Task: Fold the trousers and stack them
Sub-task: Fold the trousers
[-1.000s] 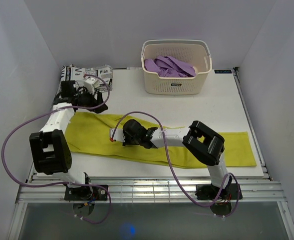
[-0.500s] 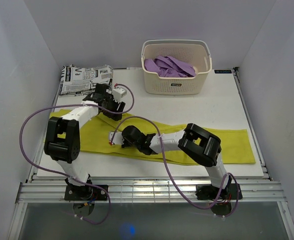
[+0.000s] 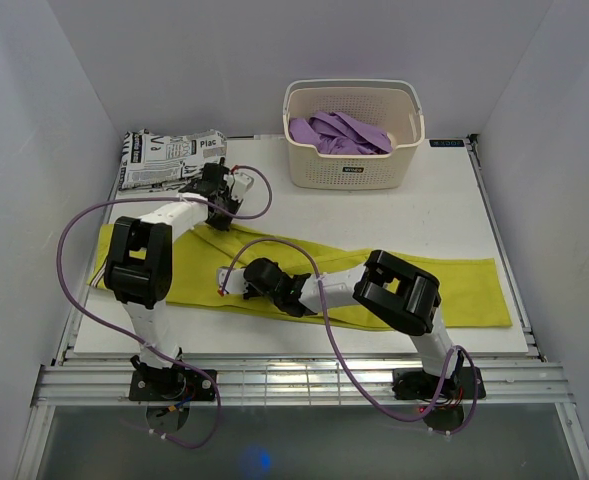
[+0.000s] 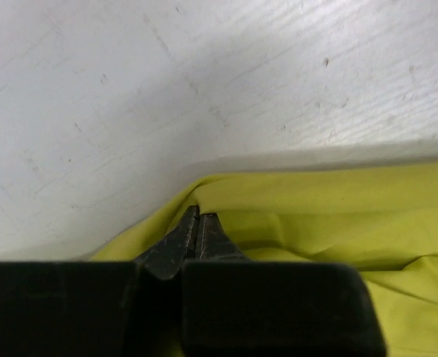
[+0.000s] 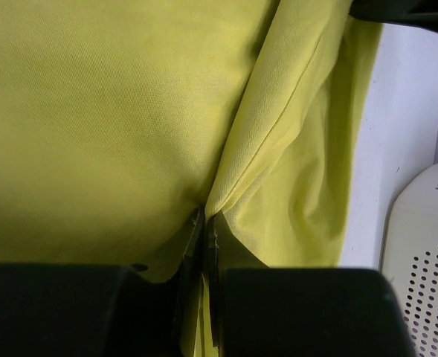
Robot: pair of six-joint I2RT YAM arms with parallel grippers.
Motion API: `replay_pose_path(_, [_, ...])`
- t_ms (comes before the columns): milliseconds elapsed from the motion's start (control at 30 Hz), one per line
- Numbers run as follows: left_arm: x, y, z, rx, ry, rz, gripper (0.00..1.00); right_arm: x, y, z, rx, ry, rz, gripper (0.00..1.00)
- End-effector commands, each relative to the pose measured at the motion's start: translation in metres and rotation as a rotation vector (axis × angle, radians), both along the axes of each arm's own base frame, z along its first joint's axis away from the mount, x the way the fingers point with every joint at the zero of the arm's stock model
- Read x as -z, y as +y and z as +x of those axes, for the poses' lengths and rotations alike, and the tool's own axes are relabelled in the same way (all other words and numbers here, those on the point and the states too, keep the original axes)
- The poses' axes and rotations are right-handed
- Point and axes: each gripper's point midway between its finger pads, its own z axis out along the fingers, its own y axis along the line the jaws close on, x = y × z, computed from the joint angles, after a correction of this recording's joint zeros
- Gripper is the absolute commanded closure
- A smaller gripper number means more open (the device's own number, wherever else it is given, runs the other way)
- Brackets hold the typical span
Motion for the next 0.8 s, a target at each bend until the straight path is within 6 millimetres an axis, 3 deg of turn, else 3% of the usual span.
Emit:
replay_pose_path(0, [-0.045, -0.007, 0.03, 0.008, -0.129, -0.026, 1.0, 0.085, -0.056, -0.037, -0.018, 0.178, -0.277, 0.92])
replay_pose_path(133, [-0.08, -0.013, 0.053, 0.026, -0.224, -0.044, 1.0, 0.086, -0.055, -0.039, -0.031, 0.187, -0.285, 0.92])
replay_pose_path(200, [-0.087, -0.014, 0.06, 0.03, -0.251, -0.041, 1.0, 0.088, -0.055, -0.041, -0.036, 0.191, -0.287, 0.92])
replay_pose_path(300, [-0.086, -0.012, 0.071, 0.035, -0.272, -0.019, 1.0, 0.088, -0.055, -0.041, -0.04, 0.19, -0.29, 0.92])
replay_pose_path(333, [-0.074, -0.011, 0.075, 0.029, -0.251, -0.006, 1.0, 0.089, -0.056, -0.042, -0.041, 0.193, -0.296, 0.92])
replay_pose_path(400, [-0.07, -0.009, 0.085, 0.013, -0.262, 0.009, 1.0, 0.088, -0.055, -0.042, -0.042, 0.192, -0.294, 0.92])
replay_pose_path(500, [-0.062, -0.003, 0.098, -0.025, -0.292, 0.028, 0.61, 0.087, -0.054, -0.042, -0.04, 0.193, -0.291, 0.92])
replay_pose_path(533, [-0.064, 0.0, 0.101, -0.051, -0.299, 0.014, 0.4, 0.086, -0.053, -0.042, -0.04, 0.191, -0.288, 0.92])
replay_pose_path(567, [-0.067, 0.001, 0.103, -0.063, -0.307, -0.003, 0.34, 0.085, -0.052, -0.041, -0.037, 0.19, -0.287, 0.92])
replay_pose_path(667, [-0.084, 0.001, 0.101, -0.068, -0.29, -0.089, 0.32, 0.081, -0.05, -0.038, -0.03, 0.18, -0.279, 0.92])
replay_pose_path(767, [-0.094, -0.011, 0.082, -0.017, -0.235, -0.147, 0.32, 0.079, -0.048, -0.039, -0.029, 0.188, -0.279, 0.92])
